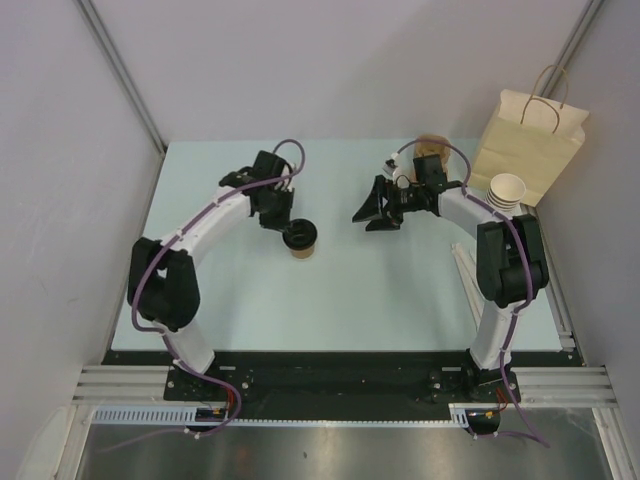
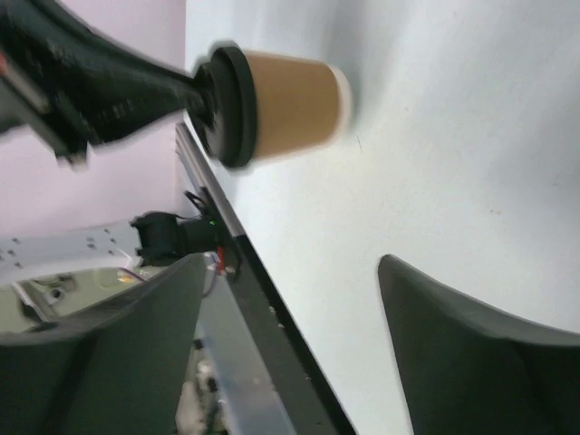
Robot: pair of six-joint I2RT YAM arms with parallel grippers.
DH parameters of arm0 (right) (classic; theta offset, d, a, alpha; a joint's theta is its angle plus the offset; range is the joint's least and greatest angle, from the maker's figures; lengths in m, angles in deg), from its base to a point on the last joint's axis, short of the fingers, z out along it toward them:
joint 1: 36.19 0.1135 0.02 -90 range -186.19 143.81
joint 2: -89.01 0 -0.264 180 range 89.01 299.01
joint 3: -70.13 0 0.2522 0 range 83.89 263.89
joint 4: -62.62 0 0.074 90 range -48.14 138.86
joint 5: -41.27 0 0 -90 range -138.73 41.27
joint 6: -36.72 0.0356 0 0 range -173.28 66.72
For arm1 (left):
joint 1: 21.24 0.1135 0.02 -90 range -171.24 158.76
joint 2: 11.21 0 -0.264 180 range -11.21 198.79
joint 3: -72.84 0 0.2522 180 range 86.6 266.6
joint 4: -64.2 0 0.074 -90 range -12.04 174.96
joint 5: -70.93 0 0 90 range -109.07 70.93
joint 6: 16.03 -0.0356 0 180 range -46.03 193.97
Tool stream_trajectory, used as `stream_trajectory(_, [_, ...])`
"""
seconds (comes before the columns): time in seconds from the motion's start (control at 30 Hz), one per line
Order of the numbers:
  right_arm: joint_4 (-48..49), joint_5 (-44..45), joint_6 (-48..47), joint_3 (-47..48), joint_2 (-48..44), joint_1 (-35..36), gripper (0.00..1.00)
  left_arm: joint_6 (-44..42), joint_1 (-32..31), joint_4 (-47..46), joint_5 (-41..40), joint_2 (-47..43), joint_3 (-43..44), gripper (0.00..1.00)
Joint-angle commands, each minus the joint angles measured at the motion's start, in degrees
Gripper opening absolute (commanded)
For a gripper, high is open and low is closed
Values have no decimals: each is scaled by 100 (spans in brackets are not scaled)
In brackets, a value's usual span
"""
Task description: Pack the takeout coffee
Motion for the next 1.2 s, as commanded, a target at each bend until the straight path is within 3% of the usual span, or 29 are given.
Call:
stream_trajectory(0.0, [-597,17,-561,395,-488,24,93,-1101,987,468,-129,-618,368,0])
stream_trajectory(0.07, [-747,157,-772,510,-584,59,100,-1495,1717,626,73,-662,438,0])
stream_trajectory(0.2, [-1292,482,-1307,747,-699,156,100,-2261,3147,881,539,-601,658,0])
stream_trajectory(0.4, [-1776,1019,-1994,984,-875,296,100,-3062,4283,1039,873,-31,974,0])
stream_trajectory(0.7, [-1882,1274,-2284,1011,-910,411,100,-3036,4637,785,1155,331,1080,0])
stream_trajectory(1.07, [-1970,1318,-2346,1011,-980,253,100,-2790,4629,521,1392,190,184,0])
stream_trajectory(1.17, [-1970,1292,-2337,1011,-998,217,100,-2754,4628,503,1419,182,131,7])
